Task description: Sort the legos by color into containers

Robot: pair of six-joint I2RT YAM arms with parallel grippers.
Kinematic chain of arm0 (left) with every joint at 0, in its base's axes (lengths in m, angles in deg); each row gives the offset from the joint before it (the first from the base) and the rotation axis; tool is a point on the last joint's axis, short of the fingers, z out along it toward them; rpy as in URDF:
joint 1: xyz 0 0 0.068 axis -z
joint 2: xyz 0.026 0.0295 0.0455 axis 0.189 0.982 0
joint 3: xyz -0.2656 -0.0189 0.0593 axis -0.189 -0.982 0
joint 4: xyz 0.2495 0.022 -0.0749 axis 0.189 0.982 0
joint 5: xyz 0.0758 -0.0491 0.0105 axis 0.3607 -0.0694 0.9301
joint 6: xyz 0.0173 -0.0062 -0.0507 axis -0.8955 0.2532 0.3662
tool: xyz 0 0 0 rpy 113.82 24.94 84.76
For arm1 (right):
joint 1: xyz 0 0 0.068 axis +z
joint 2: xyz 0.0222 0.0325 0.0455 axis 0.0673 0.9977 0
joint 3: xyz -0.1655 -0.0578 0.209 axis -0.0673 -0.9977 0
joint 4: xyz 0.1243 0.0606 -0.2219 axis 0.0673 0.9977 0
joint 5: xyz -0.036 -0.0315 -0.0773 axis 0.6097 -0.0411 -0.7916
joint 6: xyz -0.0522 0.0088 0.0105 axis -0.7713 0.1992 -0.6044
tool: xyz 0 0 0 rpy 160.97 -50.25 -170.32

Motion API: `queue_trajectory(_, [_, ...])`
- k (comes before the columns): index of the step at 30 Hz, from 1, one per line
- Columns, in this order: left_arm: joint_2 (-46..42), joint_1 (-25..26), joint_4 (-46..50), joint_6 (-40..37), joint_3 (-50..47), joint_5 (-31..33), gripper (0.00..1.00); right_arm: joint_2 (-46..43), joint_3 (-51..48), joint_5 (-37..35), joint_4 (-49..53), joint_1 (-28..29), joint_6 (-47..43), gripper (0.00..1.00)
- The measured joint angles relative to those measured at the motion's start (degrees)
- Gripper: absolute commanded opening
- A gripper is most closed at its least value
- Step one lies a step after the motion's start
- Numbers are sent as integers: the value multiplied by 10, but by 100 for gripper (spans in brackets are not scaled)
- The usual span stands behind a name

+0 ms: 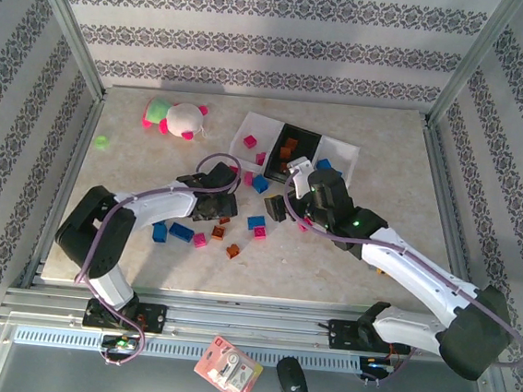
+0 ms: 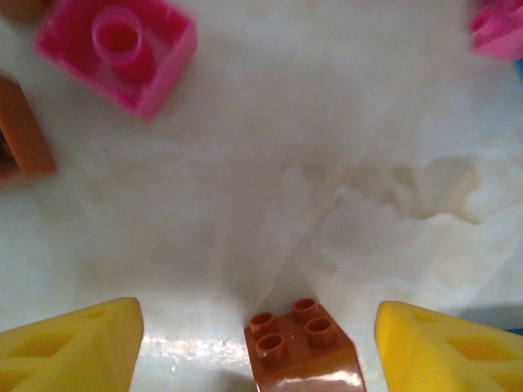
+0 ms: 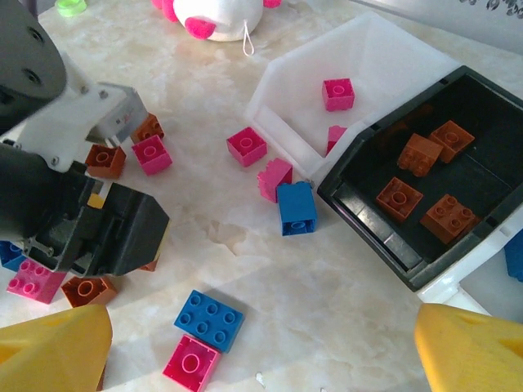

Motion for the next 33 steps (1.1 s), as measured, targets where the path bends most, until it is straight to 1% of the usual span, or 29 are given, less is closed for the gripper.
queue_trajectory(2, [15, 0, 1, 13, 0, -16, 64, 5, 0, 0, 0, 0, 0, 95])
queue_trajectory(4, [27, 0, 2, 24, 0, -28, 54, 11, 0, 2, 0, 4, 0, 95])
queue_trajectory(6, [29, -2, 11, 30, 4, -26, 45, 14, 0, 3, -1, 4, 0, 95])
queue_trajectory(9, [30, -4, 17, 35, 5, -30, 36, 15, 0, 4, -1, 4, 0, 95])
queue_trajectory(10, [30, -4, 19, 36, 6, -30, 34, 15, 0, 4, -2, 4, 0, 95])
queue_trajectory(15, [30, -2, 28, 23, 23, -38, 34, 15, 0, 4, -2, 10, 0, 95])
queue_trajectory(18, [31, -1, 46, 4, 59, -33, 33, 14, 0, 3, -4, 11, 1, 95])
queue_trajectory(21, [44, 5, 55, -19, 121, -24, 33, 2, -5, -9, -16, 11, 3, 95])
queue_trajectory(26, [98, 16, 54, -66, 244, -24, 33, -39, -22, -42, -37, 11, 5, 95])
queue_trajectory(33, [226, 18, 64, -113, 437, -31, 35, -86, -50, -74, -44, 10, 5, 95])
